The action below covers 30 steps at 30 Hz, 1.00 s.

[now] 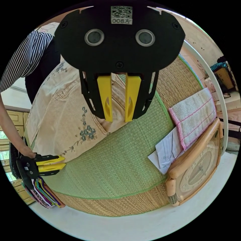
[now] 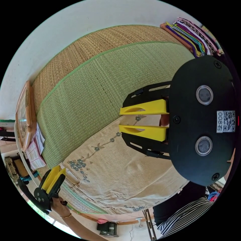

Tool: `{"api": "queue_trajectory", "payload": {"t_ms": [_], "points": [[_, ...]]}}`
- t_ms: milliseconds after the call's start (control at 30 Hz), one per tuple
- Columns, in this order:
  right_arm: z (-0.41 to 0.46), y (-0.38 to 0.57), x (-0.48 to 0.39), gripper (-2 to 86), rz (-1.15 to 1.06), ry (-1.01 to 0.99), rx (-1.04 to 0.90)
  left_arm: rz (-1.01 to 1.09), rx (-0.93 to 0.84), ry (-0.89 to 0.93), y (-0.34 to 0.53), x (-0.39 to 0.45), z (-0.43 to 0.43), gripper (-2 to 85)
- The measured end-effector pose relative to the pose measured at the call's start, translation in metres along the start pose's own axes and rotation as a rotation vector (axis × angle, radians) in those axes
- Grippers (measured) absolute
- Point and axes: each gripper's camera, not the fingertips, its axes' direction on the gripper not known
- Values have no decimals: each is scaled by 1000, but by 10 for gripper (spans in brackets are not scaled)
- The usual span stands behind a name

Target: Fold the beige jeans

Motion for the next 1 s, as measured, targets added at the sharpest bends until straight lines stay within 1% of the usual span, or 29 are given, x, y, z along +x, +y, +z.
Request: {"api": "queue_trajectory", "payload": {"t_ms": [267,400,467,500,533,667,800,1000], "points": [[-6,-24,-21,69,-17,22,-7,28,-8,30,-5,16,-16,96],[-7,-33,-27,68,-5,5,-6,38,46,10,-5,30,-29,123],[-8,-37,-30,68,2,-4,-5,46,7,-13,-6,36,-27,124],[-8,-39,-32,68,3,-5,-5,48,-41,-29,-7,39,-22,124],[-8,-40,-35,68,3,-2,-5,46,-89,-32,-8,41,-17,123],[-8,-45,-44,66,4,9,-8,10,-84,-22,-8,48,-17,108],[-6,-49,-50,58,40,-10,-10,36,-115,-54,-4,70,-15,76],[-3,-53,-63,31,75,-27,-43,21,-113,-112,9,103,-13,39]]}}
